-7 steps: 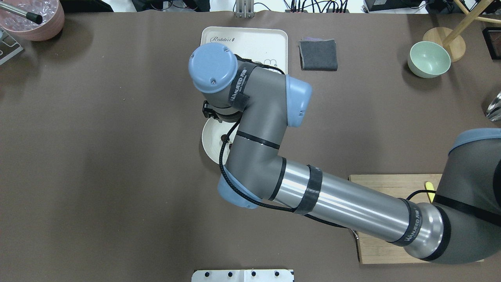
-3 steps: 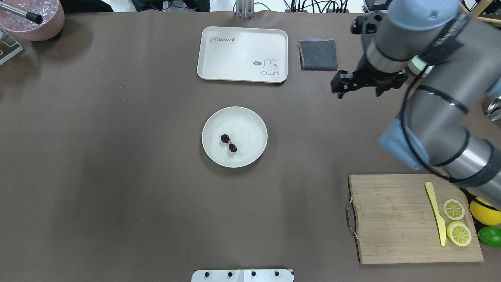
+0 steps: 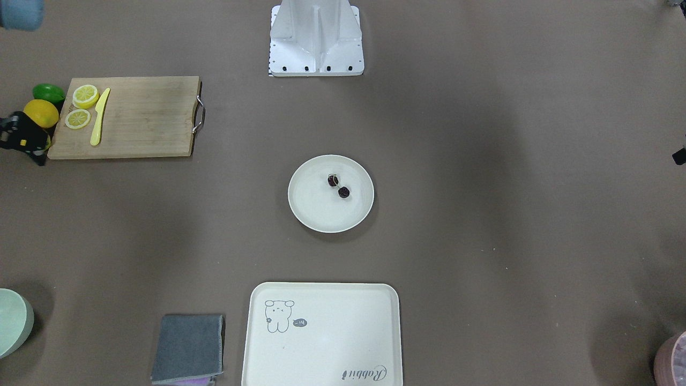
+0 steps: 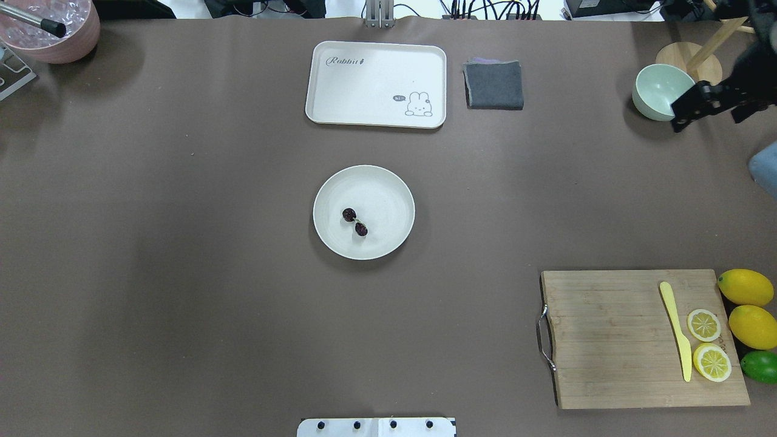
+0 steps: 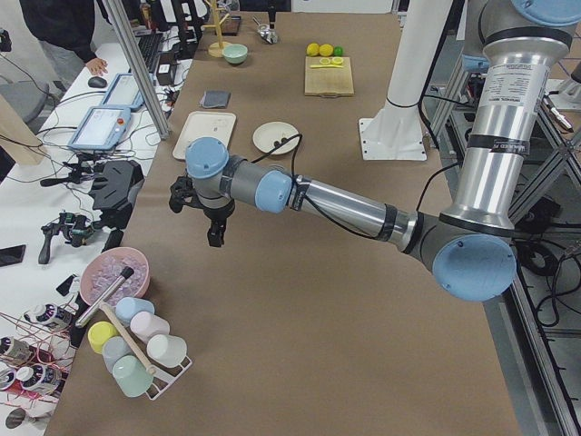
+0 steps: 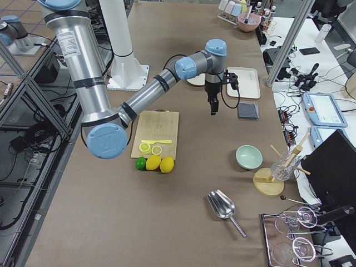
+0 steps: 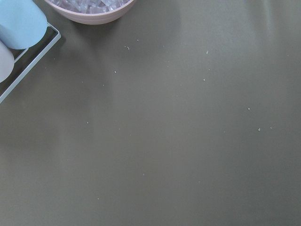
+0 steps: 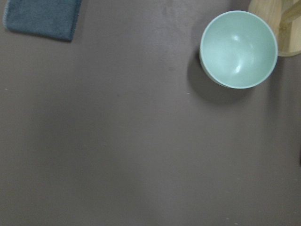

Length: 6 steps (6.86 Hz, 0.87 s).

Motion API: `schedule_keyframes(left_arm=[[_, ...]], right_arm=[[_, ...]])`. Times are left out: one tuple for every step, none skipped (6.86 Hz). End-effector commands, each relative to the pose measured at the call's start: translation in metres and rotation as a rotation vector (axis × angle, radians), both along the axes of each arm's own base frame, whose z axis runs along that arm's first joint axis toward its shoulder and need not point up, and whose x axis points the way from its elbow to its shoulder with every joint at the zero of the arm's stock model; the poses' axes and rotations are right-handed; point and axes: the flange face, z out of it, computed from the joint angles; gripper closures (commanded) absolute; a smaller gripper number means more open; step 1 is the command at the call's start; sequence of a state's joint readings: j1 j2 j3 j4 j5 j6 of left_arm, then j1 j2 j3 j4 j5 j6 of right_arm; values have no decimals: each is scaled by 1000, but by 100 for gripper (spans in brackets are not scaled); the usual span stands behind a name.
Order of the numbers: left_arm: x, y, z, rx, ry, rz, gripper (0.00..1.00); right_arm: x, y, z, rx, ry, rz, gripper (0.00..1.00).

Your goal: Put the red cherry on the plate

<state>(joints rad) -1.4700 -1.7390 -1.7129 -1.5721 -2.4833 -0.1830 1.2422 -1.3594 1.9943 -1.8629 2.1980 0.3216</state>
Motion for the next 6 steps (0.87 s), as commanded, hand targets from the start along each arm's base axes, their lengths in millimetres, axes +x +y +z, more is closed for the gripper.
schedule_keyframes(left_arm=[[7,-1,2,63,-18,59,1],[11,0,11,74,-26,89,1],[-3,1,26,105,-40,126,1],[-26,0,45,86,-182,93,1],[-32,-2,69,66,-237,107,1],[-32,-9,91,21,-237,111,1]], right_arm=[[113,14,92,15,-4,-60,0],[145,23,131,24,-3,-97,0],[169,36,150,4,-25,-69,0],[195,62,178,-19,-27,-52,0],[198,81,199,-18,-25,-95,0],[199,84,198,-13,-23,-95,0]])
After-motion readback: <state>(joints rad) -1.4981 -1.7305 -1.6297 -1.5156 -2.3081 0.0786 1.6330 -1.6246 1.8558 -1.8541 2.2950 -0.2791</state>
